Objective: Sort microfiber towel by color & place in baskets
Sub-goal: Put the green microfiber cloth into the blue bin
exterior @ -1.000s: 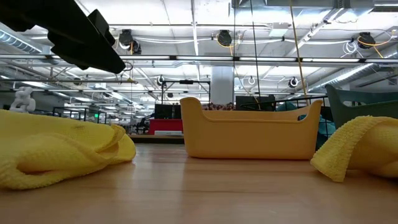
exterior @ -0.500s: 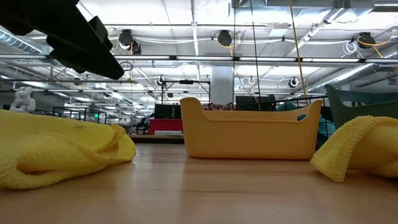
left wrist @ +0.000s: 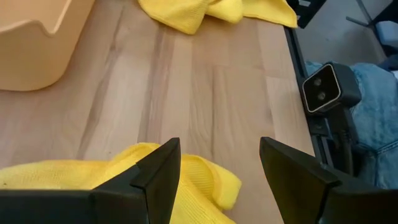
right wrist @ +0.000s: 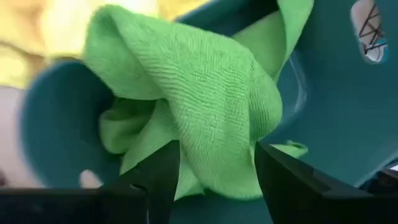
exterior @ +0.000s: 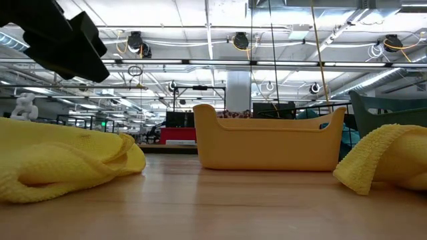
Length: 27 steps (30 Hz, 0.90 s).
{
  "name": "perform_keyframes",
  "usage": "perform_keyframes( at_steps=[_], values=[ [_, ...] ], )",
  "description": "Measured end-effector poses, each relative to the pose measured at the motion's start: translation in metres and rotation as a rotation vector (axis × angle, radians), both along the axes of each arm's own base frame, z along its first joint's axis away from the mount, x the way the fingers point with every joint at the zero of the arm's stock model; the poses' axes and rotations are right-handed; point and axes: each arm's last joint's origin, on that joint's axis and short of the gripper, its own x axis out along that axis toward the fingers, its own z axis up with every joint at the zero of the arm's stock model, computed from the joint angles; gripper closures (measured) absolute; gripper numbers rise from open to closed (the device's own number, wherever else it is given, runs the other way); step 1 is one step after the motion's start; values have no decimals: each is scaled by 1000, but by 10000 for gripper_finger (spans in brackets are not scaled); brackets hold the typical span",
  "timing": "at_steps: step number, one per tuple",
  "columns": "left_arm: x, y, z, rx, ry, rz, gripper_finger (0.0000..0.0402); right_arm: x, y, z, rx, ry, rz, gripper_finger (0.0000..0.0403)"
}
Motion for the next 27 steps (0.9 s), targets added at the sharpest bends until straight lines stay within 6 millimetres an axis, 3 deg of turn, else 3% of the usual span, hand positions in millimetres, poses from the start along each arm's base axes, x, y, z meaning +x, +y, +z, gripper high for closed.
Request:
perform_keyframes(
  at_steps=[4, 8, 15, 18, 22, 27],
  values=[
    [0, 0, 0, 0, 0, -1, 175, 0, 0, 21, 3, -10, 5, 213],
    [0, 0, 0, 7, -1, 6, 175, 1, 2, 29, 13, -37, 62, 239],
    [-3, 4, -5, 60, 42, 18, 175, 4, 2, 28, -38, -124, 103, 345],
    [-4, 5, -6, 72, 55, 19, 175, 5, 4, 18, -25, -130, 115, 392],
    [-5, 5, -6, 78, 60, 19, 175, 6, 1, -8, -37, -104, 102, 394],
    [-5, 5, -6, 78, 60, 19, 175, 3, -17, -46, -87, 33, 39, 400]
  ],
)
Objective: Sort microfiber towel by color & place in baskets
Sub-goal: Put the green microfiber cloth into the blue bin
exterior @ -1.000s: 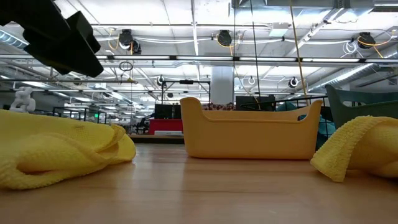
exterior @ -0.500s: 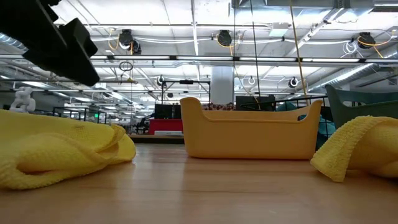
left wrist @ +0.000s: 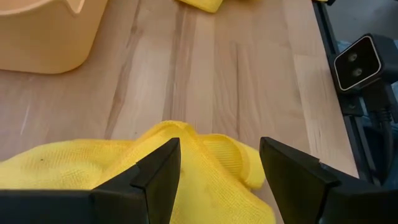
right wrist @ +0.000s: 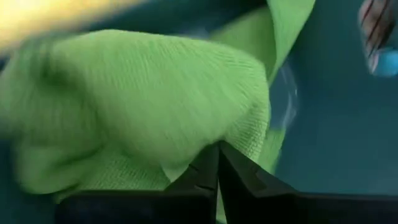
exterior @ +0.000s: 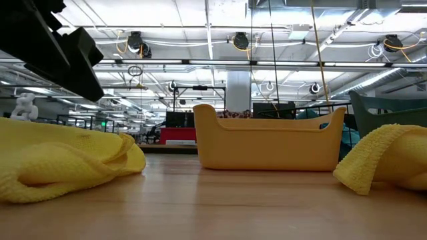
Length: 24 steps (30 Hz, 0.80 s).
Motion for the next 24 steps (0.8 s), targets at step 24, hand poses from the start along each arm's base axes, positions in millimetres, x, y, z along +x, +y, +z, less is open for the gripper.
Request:
perform_keyframes(
  at_steps=[24],
  values=[
    [-7, -4, -4, -95, 100, -5, 175, 10, -18, 18, 168, 2, -20, 401]
  ],
)
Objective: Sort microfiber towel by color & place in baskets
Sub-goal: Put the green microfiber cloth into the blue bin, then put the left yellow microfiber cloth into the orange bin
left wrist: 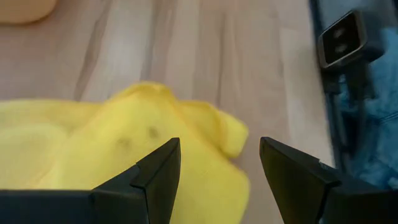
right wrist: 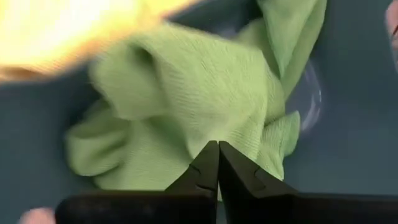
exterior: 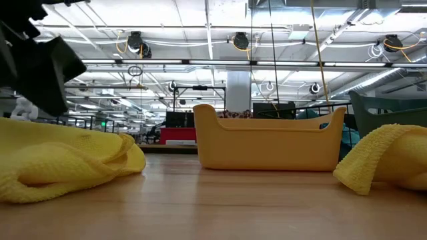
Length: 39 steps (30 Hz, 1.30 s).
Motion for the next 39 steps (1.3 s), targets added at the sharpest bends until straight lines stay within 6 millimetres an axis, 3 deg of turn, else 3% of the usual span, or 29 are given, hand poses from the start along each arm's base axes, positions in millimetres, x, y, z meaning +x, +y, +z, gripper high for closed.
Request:
perform_keyframes(
  at_steps=[9, 12, 20, 26, 29, 32, 39],
  values=[
    [-7, 2, -3, 122, -11, 55, 174, -4, 26, 40, -10, -361, 71, 402],
    [-7, 2, -3, 125, -13, 56, 159, -5, 33, 43, -33, -481, 113, 399],
    [-10, 5, -12, 205, 39, 65, 72, -1, 47, 50, -78, -723, 218, 399],
    [-9, 6, -31, 239, 125, 40, 60, 6, 58, 50, -91, -791, 287, 399],
    [-6, 7, -39, 209, 176, 25, 85, 10, 64, 47, -99, -805, 316, 399],
    [-1, 9, -44, 201, 194, 29, 136, 14, 69, 43, -132, -831, 337, 399],
    [8, 14, -53, 220, 187, 15, 319, 24, 72, 34, -217, -819, 378, 399]
  ],
)
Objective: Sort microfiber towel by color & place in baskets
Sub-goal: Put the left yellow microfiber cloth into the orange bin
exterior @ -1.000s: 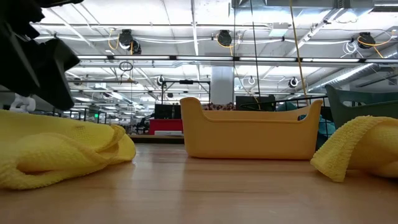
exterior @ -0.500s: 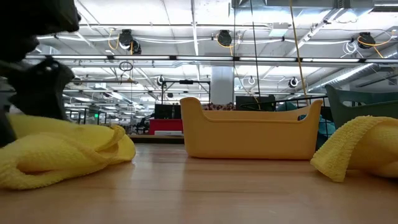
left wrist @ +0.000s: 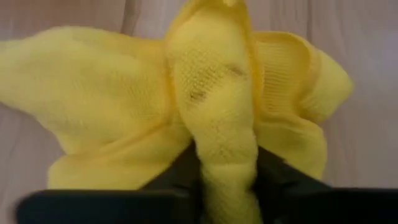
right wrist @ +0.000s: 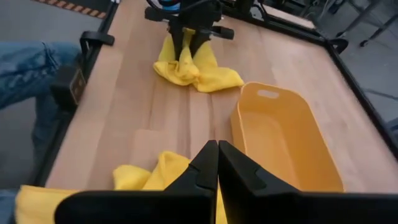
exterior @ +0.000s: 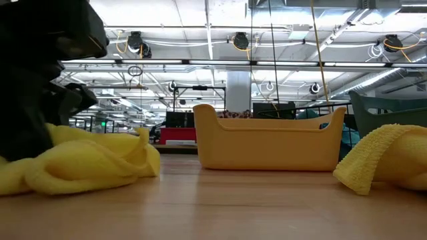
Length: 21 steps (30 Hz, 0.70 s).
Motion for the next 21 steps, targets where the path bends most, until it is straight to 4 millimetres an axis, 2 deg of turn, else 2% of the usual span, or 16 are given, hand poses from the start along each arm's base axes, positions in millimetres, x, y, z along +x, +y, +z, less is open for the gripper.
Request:
perform_keyframes(
  at_steps=[2, 3, 9, 13, 21],
  values=[
    [2, 1, 0, 6, -20, -2, 369, 1, 0, -1, -15, 3, 5, 399],
    [3, 0, 1, 12, -41, -3, 379, 2, -1, -1, -17, 3, 1, 399],
    [9, -4, 13, 67, -158, -48, 366, 7, -3, 0, -5, -7, -19, 399],
    [16, -19, 45, 112, -328, -82, 372, 13, -2, 2, 9, -35, -15, 399],
    [15, -43, 102, 212, -516, -218, 376, 32, 11, 3, -44, -100, 72, 399]
  ],
)
